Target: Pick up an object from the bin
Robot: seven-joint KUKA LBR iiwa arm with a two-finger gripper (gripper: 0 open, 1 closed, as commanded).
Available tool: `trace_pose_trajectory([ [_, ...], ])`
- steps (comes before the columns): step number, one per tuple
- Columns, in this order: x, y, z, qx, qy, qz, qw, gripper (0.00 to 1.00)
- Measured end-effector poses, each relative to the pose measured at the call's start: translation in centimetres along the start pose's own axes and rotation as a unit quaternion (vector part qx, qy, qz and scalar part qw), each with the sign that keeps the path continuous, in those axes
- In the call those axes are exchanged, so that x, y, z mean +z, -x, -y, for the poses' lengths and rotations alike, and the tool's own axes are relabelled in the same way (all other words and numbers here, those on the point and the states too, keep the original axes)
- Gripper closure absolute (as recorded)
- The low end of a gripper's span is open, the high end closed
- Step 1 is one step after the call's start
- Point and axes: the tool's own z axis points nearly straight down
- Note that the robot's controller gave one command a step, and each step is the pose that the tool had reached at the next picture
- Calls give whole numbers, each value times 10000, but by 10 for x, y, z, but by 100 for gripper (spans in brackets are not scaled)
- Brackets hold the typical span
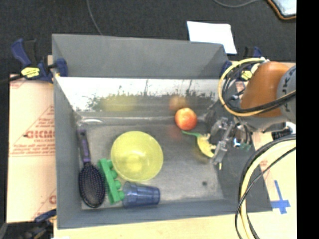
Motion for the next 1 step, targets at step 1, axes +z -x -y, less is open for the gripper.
trace_pose_trajectory([
  [1,29,15,-4,-269,6,75,9996,0],
])
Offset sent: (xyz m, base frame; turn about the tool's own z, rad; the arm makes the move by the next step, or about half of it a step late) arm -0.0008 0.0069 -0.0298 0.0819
